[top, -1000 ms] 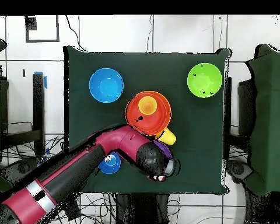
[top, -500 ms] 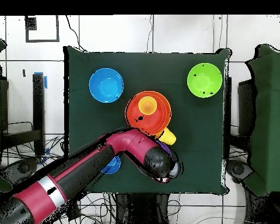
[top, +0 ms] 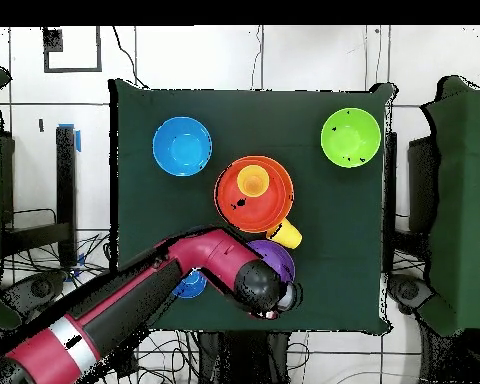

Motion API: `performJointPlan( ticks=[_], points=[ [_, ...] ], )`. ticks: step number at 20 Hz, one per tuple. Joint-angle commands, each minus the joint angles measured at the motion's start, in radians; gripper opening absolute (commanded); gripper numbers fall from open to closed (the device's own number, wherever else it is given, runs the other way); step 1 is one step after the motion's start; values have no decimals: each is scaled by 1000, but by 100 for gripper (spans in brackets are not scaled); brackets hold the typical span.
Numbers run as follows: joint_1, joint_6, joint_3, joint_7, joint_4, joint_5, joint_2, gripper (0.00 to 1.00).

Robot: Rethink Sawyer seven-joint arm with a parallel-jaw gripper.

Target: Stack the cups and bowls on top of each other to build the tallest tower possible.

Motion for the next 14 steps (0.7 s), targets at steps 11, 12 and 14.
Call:
performJointPlan(
  ticks=[11, 12, 14],
  points=[
    [89, 67, 260, -56, 5, 79, -37, 100],
    [93, 66, 266, -49, 6, 82, -40, 100],
    [99, 73, 274, -35, 8, 89, -43, 100]
  ],
)
